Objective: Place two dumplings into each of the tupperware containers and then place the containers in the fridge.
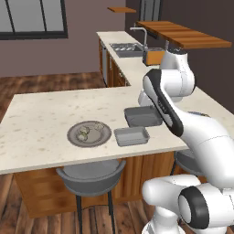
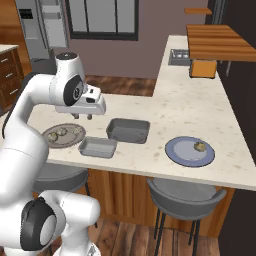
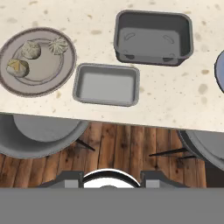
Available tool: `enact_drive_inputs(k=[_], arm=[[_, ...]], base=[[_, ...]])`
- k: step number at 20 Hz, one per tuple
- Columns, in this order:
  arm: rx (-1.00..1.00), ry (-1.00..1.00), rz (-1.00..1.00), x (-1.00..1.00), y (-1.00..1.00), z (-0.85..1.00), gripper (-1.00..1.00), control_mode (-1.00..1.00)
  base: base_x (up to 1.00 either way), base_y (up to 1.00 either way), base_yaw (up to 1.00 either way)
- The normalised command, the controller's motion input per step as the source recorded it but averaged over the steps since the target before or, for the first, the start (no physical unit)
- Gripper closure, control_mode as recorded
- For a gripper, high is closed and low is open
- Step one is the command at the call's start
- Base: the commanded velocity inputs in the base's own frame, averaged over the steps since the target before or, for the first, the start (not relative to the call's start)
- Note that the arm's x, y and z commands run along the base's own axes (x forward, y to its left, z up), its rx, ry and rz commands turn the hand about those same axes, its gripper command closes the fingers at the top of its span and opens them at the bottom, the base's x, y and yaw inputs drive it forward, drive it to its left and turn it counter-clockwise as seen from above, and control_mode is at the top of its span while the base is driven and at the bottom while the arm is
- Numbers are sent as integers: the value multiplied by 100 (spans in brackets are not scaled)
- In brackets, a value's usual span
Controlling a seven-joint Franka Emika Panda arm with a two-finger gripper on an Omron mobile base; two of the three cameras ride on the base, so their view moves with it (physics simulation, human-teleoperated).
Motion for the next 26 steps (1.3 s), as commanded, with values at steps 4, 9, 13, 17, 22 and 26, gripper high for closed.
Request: enact_drive_inputs(k=[4,9,13,17,22,26], arm=[[0,0,0,-3,-10,0,-100,-100],[0,7,0,0,-51,3,-100,-100],[0,0,0,0,-86,-3,-100,-100],[0,0,0,0,-93,-9,-100,-100],[0,2,0,0,-91,-23,-100,-100],[0,4,0,9,-98,-37,-100,-100]], base=[[0,0,0],[0,0,0],[0,0,0],[0,0,0],[0,0,0],[0,0,0]])
